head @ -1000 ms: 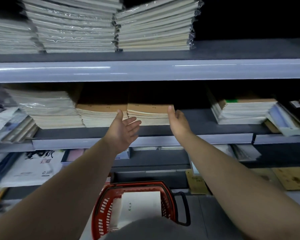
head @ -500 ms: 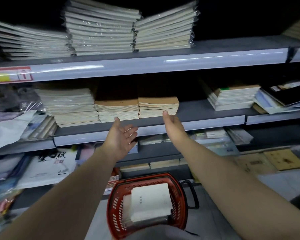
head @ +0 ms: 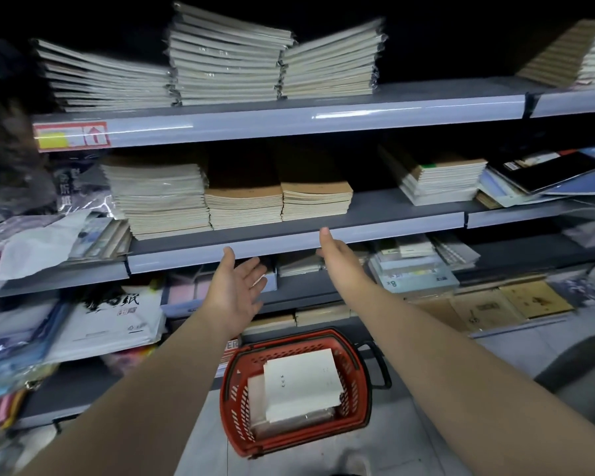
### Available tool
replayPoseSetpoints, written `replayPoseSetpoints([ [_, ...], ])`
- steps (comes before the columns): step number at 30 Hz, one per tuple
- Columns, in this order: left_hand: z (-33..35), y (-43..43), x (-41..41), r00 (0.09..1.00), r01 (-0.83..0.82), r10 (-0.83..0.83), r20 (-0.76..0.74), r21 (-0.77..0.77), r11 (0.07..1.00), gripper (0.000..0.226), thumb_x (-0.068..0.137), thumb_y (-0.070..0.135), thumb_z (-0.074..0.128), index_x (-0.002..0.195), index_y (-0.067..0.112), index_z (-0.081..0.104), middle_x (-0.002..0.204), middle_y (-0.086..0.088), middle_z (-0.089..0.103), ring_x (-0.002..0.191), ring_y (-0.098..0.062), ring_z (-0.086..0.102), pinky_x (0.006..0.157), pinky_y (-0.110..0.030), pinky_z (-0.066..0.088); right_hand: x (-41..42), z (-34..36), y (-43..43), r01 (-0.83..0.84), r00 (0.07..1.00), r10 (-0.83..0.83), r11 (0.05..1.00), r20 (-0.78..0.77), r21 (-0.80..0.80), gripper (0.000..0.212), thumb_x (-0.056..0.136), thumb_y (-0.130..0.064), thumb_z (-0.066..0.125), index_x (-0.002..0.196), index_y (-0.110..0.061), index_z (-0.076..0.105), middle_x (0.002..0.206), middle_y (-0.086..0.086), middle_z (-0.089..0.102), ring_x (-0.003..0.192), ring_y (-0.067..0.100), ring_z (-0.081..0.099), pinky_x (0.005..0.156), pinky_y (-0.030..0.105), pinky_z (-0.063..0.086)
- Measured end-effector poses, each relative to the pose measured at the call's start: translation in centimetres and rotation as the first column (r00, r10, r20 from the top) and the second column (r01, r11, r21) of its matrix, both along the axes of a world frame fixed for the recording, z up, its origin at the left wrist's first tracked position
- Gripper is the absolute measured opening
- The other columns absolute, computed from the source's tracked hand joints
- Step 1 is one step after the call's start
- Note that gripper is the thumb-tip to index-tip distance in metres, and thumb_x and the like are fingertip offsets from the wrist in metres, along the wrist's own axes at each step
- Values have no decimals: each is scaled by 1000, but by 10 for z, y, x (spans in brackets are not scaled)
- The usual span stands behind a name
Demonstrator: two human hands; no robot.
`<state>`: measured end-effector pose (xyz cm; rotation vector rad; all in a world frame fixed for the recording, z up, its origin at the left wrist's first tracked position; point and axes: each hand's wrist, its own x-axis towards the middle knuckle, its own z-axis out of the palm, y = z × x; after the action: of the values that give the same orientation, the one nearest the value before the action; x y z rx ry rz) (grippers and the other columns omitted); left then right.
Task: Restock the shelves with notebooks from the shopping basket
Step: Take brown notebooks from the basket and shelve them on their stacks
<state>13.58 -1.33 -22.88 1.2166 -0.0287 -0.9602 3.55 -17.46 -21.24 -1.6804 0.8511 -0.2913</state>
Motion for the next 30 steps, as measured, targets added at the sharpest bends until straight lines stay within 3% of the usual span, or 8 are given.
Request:
replayPoseSetpoints([
  [2, -3, 9, -9, 1000, -5, 5, -4, 3, 1000, 76, 94, 70, 19, 148, 20, 37, 154, -1, 38, 145, -21, 27, 118, -49, 10, -8, -1, 8, -2, 1000, 2, 1000, -1, 10, 49, 92, -71, 23, 110, -32, 46, 112, -6, 58, 85, 5, 49, 80, 31, 33],
  [6, -6, 23, -29, 1000, -23, 23, 1, -3, 1000, 77, 93, 71, 18, 149, 20, 36, 154, -4, 36, 146, -22, 24, 118, -49, 9, -26, -4, 20, -13, 1000, 13, 1000, -13, 14, 61, 92, -71, 25, 130, -28, 48, 126, -7, 58, 101, 10, 48, 87, 31, 32],
  [10, 0, 28, -47, 999, -33, 34, 12, -23, 999, 78, 92, 72, 19, 148, 21, 37, 154, -4, 37, 146, -22, 23, 118, -48, 10, -43, 2, 21, -38, 999, 38, 999, 4, 35, 59, 89, -73, 25, 125, -31, 47, 123, -8, 58, 98, 8, 49, 87, 31, 32],
  [18, -9, 29, -85, 999, -39, 38, -11, -14, 999, 81, 90, 74, 20, 150, 21, 34, 156, -3, 32, 146, -21, 23, 118, -48, 9, -70, -7, 25, -65, 996, 68, 996, -54, 56, 66, 90, -73, 25, 136, -31, 44, 133, -7, 54, 115, 14, 48, 90, 32, 30],
  [22, -21, 25, -99, 999, -37, 36, -31, -10, 999, 80, 91, 74, 22, 151, 22, 31, 156, -2, 33, 145, -21, 25, 118, -48, 10, -77, -19, 26, -88, 995, 90, 995, -51, 57, 59, 92, -70, 23, 120, -27, 52, 123, -1, 62, 92, 6, 54, 80, 30, 36],
  [23, -24, 24, -100, 999, -35, 34, -33, -4, 999, 80, 90, 74, 22, 151, 22, 31, 155, -2, 34, 145, -21, 25, 118, -48, 10, -77, -22, 25, -85, 995, 88, 995, -52, 58, 62, 93, -69, 23, 119, -22, 53, 121, 2, 63, 93, 6, 55, 78, 31, 39],
  [25, -32, 22, -101, 999, -23, 24, -36, 19, 1000, 81, 90, 75, 22, 151, 23, 31, 155, -1, 34, 146, -22, 24, 118, -48, 11, -75, -35, 24, -89, 993, 94, 994, -73, 65, 70, 93, -68, 23, 122, -10, 51, 126, 9, 60, 108, 17, 56, 89, 38, 43],
  [30, -57, 13, -88, 998, -21, 25, -60, 55, 998, 82, 90, 75, 21, 152, 23, 29, 156, -2, 32, 147, -22, 22, 118, -49, 9, -67, -73, 18, -97, 990, 103, 993, -101, 62, 65, 94, -67, 22, 110, -16, 58, 124, 4, 63, 100, 14, 57, 85, 37, 41],
])
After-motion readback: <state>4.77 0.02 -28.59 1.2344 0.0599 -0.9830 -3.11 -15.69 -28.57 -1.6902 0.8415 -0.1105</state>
